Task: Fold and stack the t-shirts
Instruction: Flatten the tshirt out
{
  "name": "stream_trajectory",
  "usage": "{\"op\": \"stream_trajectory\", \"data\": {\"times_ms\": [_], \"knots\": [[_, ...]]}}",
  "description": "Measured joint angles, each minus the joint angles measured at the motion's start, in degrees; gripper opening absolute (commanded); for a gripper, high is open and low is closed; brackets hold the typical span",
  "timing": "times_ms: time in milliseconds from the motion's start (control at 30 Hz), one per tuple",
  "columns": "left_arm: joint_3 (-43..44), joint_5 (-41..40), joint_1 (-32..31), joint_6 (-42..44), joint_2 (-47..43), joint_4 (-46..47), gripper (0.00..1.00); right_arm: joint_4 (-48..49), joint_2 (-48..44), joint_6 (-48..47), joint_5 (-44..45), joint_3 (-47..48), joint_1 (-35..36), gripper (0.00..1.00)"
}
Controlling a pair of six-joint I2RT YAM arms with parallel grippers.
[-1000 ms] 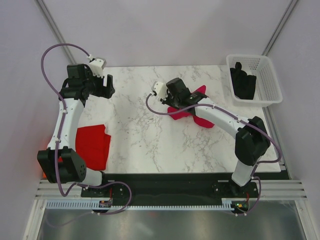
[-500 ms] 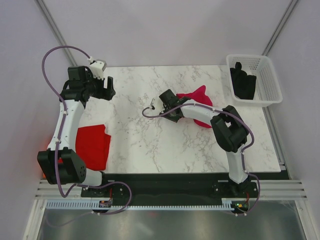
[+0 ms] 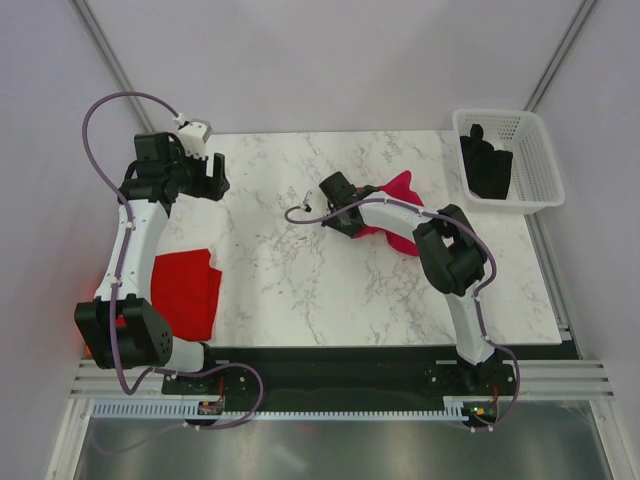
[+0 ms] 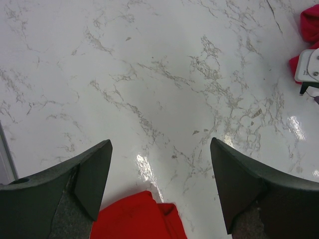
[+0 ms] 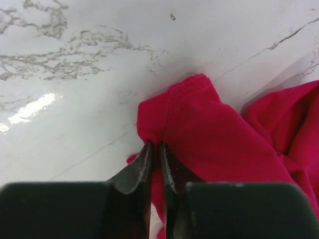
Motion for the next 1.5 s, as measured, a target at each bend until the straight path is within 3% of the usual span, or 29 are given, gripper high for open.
{"op": "stream_trajectory", "data": {"times_ms": [100, 333, 500, 667, 833, 933, 1100, 1333, 1500], "knots": [[0.00, 0.00, 0.00, -0.02, 0.02, 0.00, 0.87, -0.85, 0.09, 0.07, -0.31, 0.61, -0.20, 0.03], [0.00, -0.13, 0.22, -0.15, 0.02, 0.57, 0.88, -6.56, -1.97, -2.84, 0.17, 7.69, 1.03, 0.02], [0.00, -1.73, 0.46, -1.92, 0.17, 2.14, 0.89, -8.70, -9.20, -7.82, 2.23, 22.25, 6.12, 0.02], [1.62, -4.17, 1.11, -3.15, 2.14, 3.50, 0.88, -4.98, -18.60, -13.62, 4.66, 36.11, 11.56, 0.00], [3.91, -6.54, 1.46, -3.67, 3.61, 3.87, 0.88, -0.61, -25.66, -17.44, 7.74, 36.04, 11.58, 0.00], [5.31, -7.04, 1.51, -3.67, 3.67, 4.37, 0.88, 0.57, -30.32, -18.51, 9.81, 30.05, 11.17, 0.00], [5.79, -7.10, 1.49, -3.67, 3.65, 5.29, 0.85, 0.74, -39.36, -18.75, 10.99, 10.49, 7.65, 0.00], [4.17, 0.17, 0.98, -3.85, 4.39, 5.25, 0.78, 0.55, -49.40, -17.55, 9.22, -22.53, -7.85, 0.00], [6.71, 3.37, -6.05, -3.23, 12.79, 3.23, 0.80, -1.95, -49.81, -17.44, 8.13, -35.85, -9.57, 0.00]]}}
